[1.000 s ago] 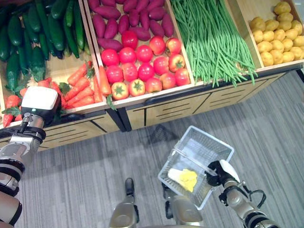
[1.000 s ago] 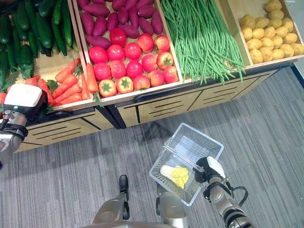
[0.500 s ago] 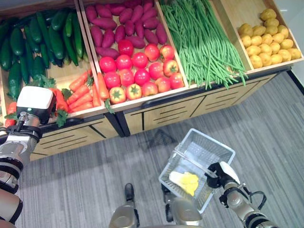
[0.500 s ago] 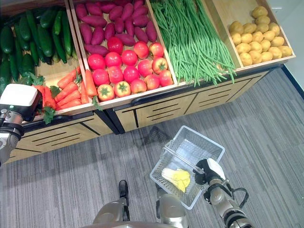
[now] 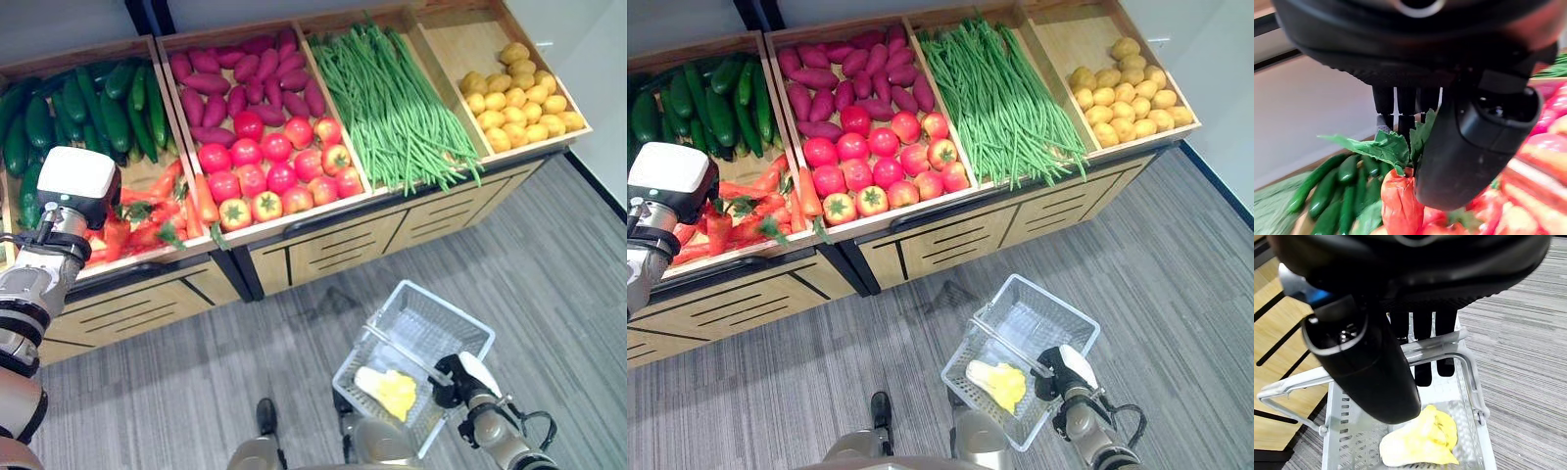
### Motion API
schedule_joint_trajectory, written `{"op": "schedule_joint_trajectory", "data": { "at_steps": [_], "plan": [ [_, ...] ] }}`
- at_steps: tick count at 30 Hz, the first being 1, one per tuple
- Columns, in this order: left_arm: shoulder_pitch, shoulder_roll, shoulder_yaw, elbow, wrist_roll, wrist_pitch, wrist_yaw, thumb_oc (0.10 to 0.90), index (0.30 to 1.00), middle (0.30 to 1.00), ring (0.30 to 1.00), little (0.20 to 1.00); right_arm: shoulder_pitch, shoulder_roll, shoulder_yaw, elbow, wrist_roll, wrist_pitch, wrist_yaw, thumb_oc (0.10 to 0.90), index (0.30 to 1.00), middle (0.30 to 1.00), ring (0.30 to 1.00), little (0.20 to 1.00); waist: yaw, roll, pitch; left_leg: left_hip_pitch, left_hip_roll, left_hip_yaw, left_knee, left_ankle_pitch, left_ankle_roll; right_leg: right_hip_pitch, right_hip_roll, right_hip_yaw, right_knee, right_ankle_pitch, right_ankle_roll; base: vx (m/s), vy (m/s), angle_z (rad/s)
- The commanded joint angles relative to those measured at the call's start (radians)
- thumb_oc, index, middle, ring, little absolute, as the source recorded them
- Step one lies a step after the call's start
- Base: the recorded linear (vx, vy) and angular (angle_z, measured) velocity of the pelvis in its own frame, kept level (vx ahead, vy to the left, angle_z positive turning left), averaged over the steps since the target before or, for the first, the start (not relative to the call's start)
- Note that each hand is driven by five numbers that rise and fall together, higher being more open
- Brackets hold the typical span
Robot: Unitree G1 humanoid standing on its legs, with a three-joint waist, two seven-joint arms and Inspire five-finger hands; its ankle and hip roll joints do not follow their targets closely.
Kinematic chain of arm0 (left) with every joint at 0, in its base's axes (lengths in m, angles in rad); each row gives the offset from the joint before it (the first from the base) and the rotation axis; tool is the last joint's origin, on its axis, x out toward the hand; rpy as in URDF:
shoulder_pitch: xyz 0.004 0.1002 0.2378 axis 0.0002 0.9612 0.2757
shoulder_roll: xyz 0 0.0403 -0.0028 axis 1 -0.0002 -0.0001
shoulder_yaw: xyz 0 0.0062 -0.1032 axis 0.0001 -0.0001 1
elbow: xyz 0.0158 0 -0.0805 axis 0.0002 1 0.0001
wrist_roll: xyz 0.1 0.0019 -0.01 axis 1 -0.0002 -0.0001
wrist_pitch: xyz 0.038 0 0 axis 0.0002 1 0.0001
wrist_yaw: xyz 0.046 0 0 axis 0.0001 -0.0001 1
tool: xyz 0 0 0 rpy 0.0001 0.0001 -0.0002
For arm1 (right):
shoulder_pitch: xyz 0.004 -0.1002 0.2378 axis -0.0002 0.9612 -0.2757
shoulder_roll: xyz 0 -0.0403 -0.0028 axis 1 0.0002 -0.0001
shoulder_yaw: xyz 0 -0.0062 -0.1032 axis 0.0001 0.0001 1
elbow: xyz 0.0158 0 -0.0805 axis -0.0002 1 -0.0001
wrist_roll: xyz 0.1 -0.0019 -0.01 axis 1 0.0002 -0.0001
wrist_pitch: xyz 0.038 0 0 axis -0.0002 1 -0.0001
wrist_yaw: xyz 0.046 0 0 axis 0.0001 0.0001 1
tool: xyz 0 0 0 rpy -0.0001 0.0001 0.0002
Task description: Get the vegetables into the basket
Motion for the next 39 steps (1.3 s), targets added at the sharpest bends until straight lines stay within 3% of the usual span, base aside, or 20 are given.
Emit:
{"op": "schedule_joint_trajectory", "data": {
  "at_steps": [1, 13, 18, 22, 23, 32, 39],
  "plan": [
    [-0.130, 0.074, 0.024, 0.018, -0.016, 0.018, 0.055, 0.400, 0.300, 0.300, 0.300, 0.300, 0.010, -0.072, -0.040, -0.033, 0.002, -0.033, -0.035, 0.400, 0.300, 0.300, 0.300, 0.300, 0.004, 0.006, -0.111, 0.049, 0.010, -0.002, 0.002, -0.080, -0.012, -0.030, -0.141, 0.024, 0.043, -0.028, 0.137, 0.03, 0.001, -0.01],
    [-0.093, 0.002, 0.245, 0.017, -0.283, -0.002, 0.143, 0.400, 0.300, 0.300, 0.300, 0.300, 0.018, -0.056, -0.043, -0.014, 0.004, -0.018, -0.036, 0.400, 0.300, 0.300, 0.300, 0.300, 0.000, 0.006, -0.132, 0.077, 0.009, 0.003, 0.002, -0.091, -0.014, -0.003, -0.139, 0.025, 0.039, -0.041, 0.133, 0.02, -0.003, 0.00],
    [-0.058, -0.136, 0.486, 0.066, -0.705, -0.084, 0.223, 0.400, 0.300, 0.300, 0.300, 0.300, 0.011, -0.047, -0.029, -0.042, 0.009, -0.004, -0.043, 0.400, 0.300, 0.300, 0.300, 0.300, -0.013, 0.000, -0.140, 0.091, 0.012, 0.012, 0.002, -0.097, -0.017, 0.005, -0.135, 0.030, 0.039, -0.045, 0.128, 0.03, -0.004, -0.03],
    [-0.021, -0.191, 0.583, 0.061, -0.924, -0.150, 0.223, 0.400, 0.300, 0.300, 0.300, 0.300, 0.014, -0.049, -0.017, -0.073, 0.002, 0.000, -0.032, 0.400, 0.300, 0.300, 0.300, 0.300, -0.016, -0.005, -0.140, 0.097, 0.011, 0.014, 0.002, -0.101, -0.017, 0.010, -0.135, 0.033, 0.038, -0.047, 0.127, 0.02, 0.002, -0.08],
    [-0.004, -0.235, 0.615, 0.052, -1.033, -0.192, 0.192, 0.400, 0.300, 0.300, 0.300, 0.300, 0.022, -0.043, -0.015, -0.082, -0.002, 0.001, -0.026, 0.400, 0.300, 0.300, 0.300, 0.300, -0.017, -0.011, -0.142, 0.098, 0.010, 0.016, 0.002, -0.102, -0.018, 0.013, -0.133, 0.034, 0.035, -0.048, 0.126, 0.00, 0.000, 0.00],
    [-0.002, -0.264, 0.610, 0.004, -1.077, -0.220, 0.184, 0.400, 0.300, 0.300, 0.300, 0.300, 0.028, -0.036, -0.009, -0.084, -0.002, 0.000, -0.018, 0.400, 0.300, 0.300, 0.300, 0.300, -0.016, -0.018, -0.145, 0.100, 0.010, 0.017, 0.002, -0.105, -0.017, 0.015, -0.133, 0.036, 0.038, -0.047, 0.127, 0.00, 0.000, 0.00],
    [0.039, -0.340, 0.631, -0.169, -1.184, -0.289, 0.173, 0.400, 0.300, 0.300, 0.300, 0.300, 0.059, -0.028, -0.027, -0.083, -0.001, 0.010, -0.019, 0.400, 0.300, 0.300, 0.300, 0.300, -0.011, -0.019, -0.152, 0.107, 0.008, 0.012, 0.002, -0.107, -0.012, 0.022, -0.134, 0.038, 0.036, -0.051, 0.125, 0.00, 0.000, 0.00]
  ]
}}
